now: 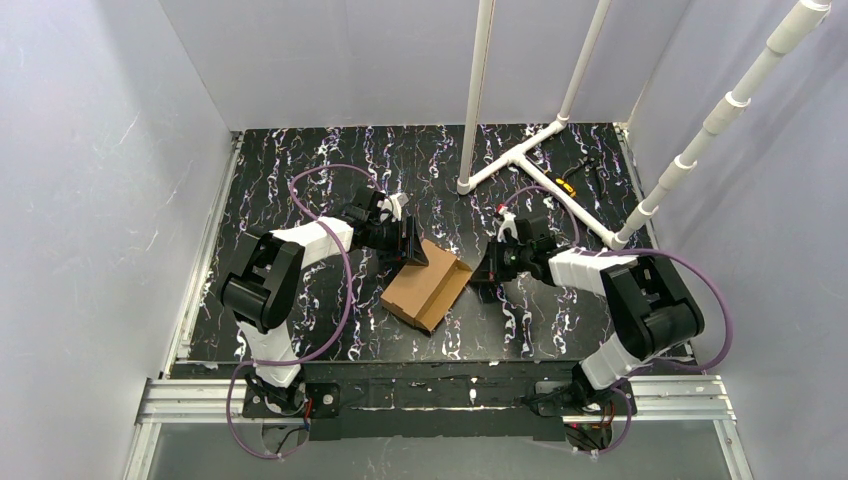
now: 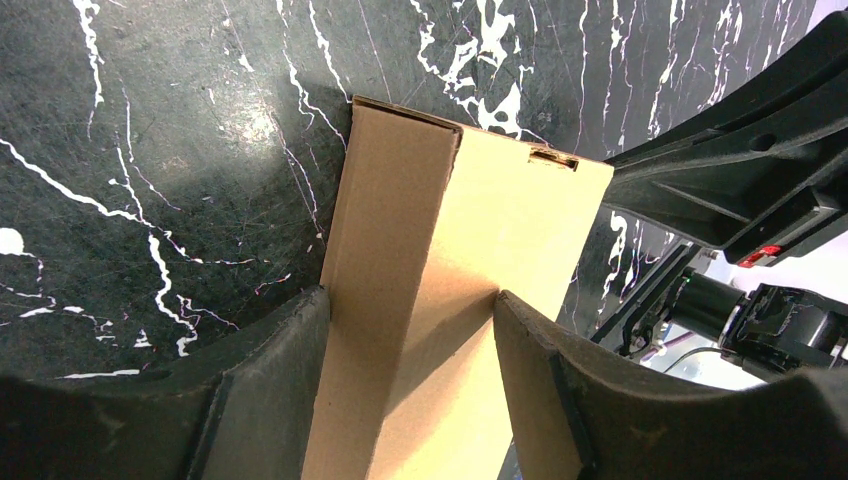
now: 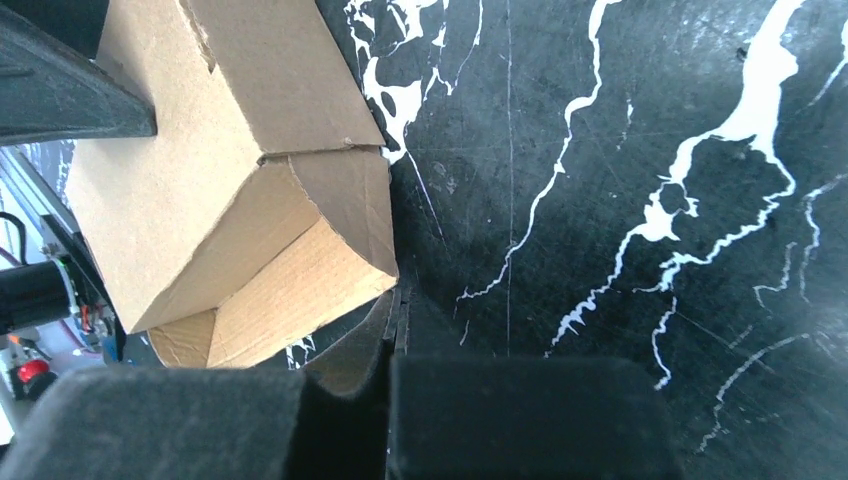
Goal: Fold the paper box
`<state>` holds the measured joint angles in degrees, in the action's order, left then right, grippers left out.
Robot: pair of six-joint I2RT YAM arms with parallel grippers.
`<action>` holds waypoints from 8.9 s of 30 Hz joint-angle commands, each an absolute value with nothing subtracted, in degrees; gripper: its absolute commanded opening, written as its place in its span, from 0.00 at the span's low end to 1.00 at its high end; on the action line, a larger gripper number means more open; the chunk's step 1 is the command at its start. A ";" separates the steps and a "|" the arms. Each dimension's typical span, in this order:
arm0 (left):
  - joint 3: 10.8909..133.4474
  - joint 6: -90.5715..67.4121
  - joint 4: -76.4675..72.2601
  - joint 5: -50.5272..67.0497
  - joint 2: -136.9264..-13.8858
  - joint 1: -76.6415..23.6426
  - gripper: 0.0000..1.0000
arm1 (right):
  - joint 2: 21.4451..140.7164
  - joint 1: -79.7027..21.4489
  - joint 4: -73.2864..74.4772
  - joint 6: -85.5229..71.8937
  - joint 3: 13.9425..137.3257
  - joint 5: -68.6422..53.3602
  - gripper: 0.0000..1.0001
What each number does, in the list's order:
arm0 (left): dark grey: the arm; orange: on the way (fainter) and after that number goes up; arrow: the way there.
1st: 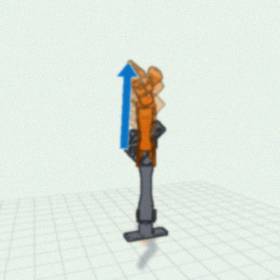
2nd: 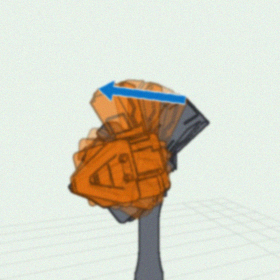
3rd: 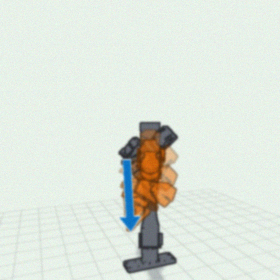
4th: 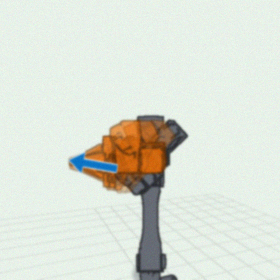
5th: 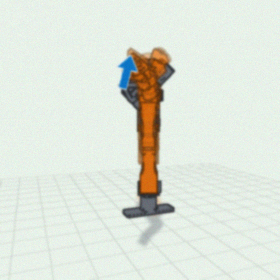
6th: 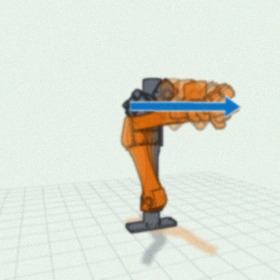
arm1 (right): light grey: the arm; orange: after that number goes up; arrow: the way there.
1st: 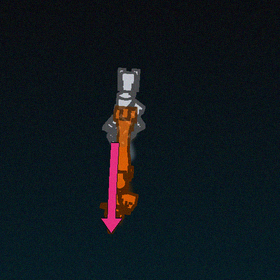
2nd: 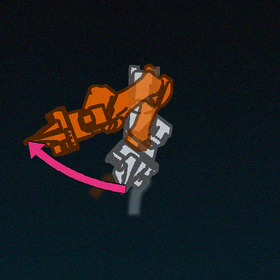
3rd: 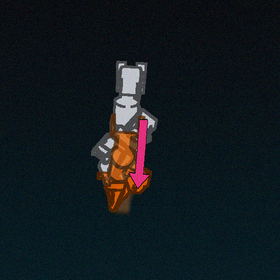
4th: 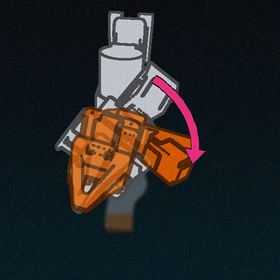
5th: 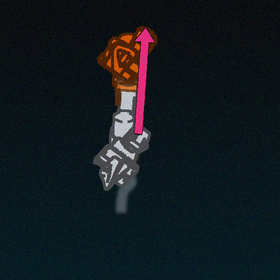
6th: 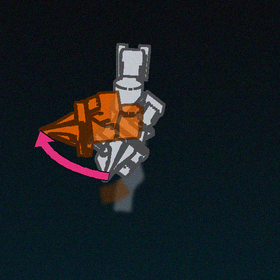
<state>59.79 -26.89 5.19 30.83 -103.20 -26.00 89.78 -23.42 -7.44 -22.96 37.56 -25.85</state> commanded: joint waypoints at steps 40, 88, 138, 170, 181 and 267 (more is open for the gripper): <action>60.08 -35.29 3.60 28.46 -102.88 -23.50 0.72 | 92.11 -34.89 10.03 9.48 51.76 -19.42 0.01; 33.23 -35.68 -10.53 37.15 -82.12 -19.11 0.49 | 98.75 -51.50 26.89 79.76 56.82 -32.55 0.01; 62.90 -33.76 -10.33 44.15 -109.79 -22.35 0.82 | 101.51 -27.22 31.40 67.28 63.87 -32.78 0.01; 57.99 -35.73 -6.78 36.21 -97.30 -20.41 0.78 | 92.98 -28.17 43.98 74.42 59.83 -40.77 0.01; 43.04 -34.37 -4.31 34.75 -88.94 -23.82 0.56 | 100.14 -40.87 34.90 69.14 62.25 -36.96 0.01; 33.22 -43.66 -14.35 27.57 -76.36 -23.18 0.98 | 101.75 -23.04 -14.71 -25.69 44.25 -34.91 0.41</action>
<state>35.40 -42.50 -13.74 27.81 -79.22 -24.40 99.88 -25.10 -18.98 -29.36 44.84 -36.36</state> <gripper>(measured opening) 0.981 0.463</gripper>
